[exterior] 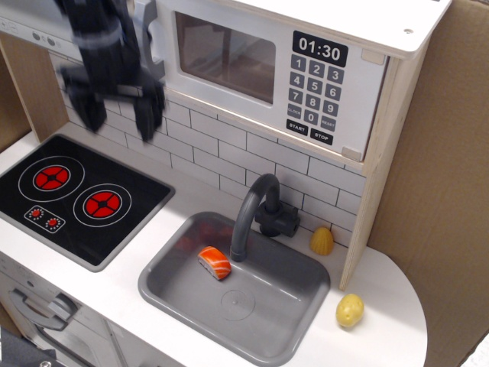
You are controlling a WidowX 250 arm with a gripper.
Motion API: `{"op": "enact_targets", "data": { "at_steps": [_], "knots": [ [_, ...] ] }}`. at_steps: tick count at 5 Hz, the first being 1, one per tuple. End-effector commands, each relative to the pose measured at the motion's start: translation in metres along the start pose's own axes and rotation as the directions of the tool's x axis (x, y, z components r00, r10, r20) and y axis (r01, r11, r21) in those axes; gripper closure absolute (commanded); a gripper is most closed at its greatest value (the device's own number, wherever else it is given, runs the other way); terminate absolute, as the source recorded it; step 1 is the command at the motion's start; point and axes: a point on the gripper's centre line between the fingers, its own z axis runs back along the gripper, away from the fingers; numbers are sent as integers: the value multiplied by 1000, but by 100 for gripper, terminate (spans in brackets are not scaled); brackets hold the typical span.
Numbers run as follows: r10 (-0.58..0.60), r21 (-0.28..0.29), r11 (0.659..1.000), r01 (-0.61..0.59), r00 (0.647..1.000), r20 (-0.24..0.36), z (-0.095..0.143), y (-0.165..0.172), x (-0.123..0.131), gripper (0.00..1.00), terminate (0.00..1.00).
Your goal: Open microwave
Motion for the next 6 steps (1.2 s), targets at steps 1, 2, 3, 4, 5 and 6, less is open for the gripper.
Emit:
{"op": "enact_targets", "data": {
  "at_steps": [1, 2, 3, 4, 5, 6],
  "knots": [
    [-69, 11, 998, 69, 987, 145, 30, 4, 45, 0, 0],
    [-79, 20, 997, 76, 977, 200, 33, 7, 59, 0, 0],
    [-34, 26, 999, 29, 971, 235, 40, 19, 72, 0, 0],
    [1, 31, 999, -9, 971, 239, 46, 34, 83, 0, 0],
    [17, 43, 999, -28, 971, 238, 47, 37, 89, 0, 0],
    [-10, 57, 998, -4, 970, 244, 42, 38, 91, 0, 0]
  ]
}}
